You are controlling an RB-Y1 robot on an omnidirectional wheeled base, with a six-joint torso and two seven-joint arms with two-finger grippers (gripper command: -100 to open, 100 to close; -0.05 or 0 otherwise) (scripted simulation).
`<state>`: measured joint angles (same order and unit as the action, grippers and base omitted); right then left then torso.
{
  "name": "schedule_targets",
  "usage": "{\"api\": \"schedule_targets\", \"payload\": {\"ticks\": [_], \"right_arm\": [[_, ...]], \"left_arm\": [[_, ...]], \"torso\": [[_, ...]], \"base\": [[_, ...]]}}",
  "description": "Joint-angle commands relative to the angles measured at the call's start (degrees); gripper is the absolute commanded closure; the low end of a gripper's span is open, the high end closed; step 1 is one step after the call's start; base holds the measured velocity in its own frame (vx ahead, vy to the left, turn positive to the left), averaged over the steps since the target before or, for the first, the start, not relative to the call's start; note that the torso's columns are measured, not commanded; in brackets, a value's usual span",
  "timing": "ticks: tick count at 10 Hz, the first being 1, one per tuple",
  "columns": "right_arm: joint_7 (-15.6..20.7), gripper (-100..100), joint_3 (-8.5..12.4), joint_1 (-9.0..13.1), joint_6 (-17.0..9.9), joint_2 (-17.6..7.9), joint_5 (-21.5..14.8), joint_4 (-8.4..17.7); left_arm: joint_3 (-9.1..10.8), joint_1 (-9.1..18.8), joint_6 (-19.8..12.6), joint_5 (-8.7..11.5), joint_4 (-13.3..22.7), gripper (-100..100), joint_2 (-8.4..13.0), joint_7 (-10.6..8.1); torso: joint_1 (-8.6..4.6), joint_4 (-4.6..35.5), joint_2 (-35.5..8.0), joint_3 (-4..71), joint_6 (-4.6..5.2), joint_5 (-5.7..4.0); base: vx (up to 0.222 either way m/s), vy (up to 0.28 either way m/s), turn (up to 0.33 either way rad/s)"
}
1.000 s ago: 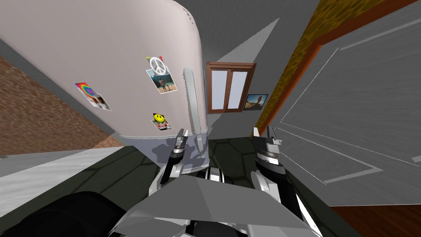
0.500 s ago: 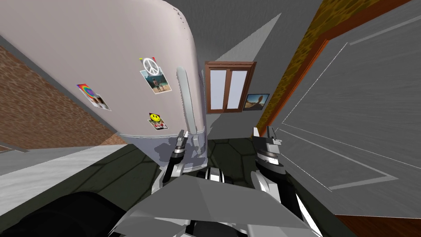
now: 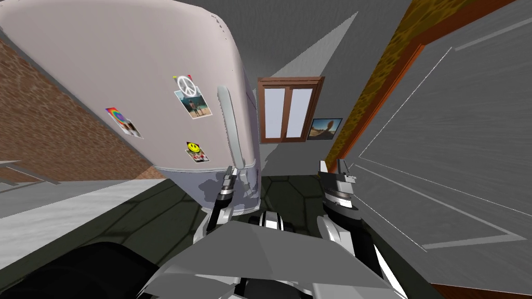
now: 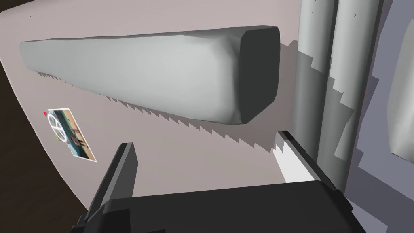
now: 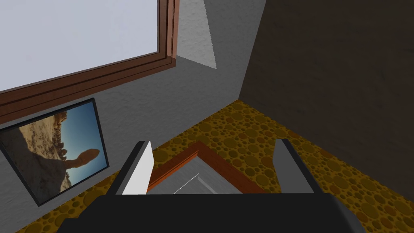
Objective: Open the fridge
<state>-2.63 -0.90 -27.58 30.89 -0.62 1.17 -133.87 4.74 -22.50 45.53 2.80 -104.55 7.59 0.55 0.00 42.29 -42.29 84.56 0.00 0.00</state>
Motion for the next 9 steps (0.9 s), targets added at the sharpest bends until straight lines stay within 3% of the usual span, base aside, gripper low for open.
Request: {"api": "schedule_targets", "payload": {"ticks": [1,4,7,9], "right_arm": [[0.0,0,0.0,0.0,0.0,0.0,0.0,0.0],[0.0,0,0.0,0.0,0.0,0.0,0.0,0.0],[0.0,0,0.0,0.0,0.0,0.0,0.0,0.0],[0.0,0,0.01,0.0,0.0,-0.01,0.0,0.0]], "left_arm": [[0.61,1.1,0.9,0.63,3.15,-100,-0.54,0.23],[1.1,1.75,1.9,1.2,5.9,-100,-2.06,0.42],[1.49,2.28,2.69,1.66,8.11,-100,-5.8,0.57],[2.03,2.5,1.24,1.89,6.05,-100,-4.7,0.44]], "torso": [[-0.04,0.0,0.03,0.01,0.0,-0.02],[0.01,-0.01,0.01,0.0,0.03,0.01],[0.03,-0.19,0.23,0.1,0.12,0.12],[0.15,-0.16,0.26,0.14,0.11,0.12]], "base": [[0.015,-0.117,0.064],[0.009,-0.103,0.059],[0.006,-0.069,0.044],[0.004,-0.013,0.011]]}}
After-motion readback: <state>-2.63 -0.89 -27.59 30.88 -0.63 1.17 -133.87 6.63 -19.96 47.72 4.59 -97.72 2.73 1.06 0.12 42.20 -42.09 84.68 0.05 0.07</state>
